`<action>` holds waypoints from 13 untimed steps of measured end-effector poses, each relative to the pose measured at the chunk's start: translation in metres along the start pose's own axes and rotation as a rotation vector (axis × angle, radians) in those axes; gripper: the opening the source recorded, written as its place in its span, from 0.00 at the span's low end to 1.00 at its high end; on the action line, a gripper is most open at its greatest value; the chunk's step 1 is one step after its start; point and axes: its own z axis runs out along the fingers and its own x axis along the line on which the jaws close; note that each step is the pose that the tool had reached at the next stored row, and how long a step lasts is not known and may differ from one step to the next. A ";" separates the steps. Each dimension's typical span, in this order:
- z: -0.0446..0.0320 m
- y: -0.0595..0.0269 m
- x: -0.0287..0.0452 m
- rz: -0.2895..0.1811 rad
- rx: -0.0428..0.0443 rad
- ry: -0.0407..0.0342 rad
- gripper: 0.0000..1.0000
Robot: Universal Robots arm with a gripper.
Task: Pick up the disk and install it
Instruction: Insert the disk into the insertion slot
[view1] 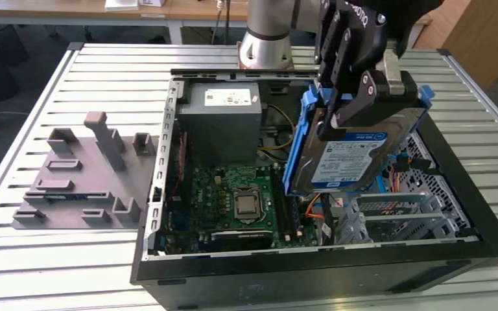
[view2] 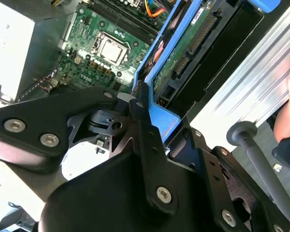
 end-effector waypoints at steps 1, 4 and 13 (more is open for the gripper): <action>0.0001 -0.0005 0.0011 0.000 0.0000 0.0014 0.36; 0.0007 -0.0020 0.0052 0.000 0.0000 0.0031 0.36; 0.0010 -0.0174 0.0084 0.000 0.0000 0.0031 0.36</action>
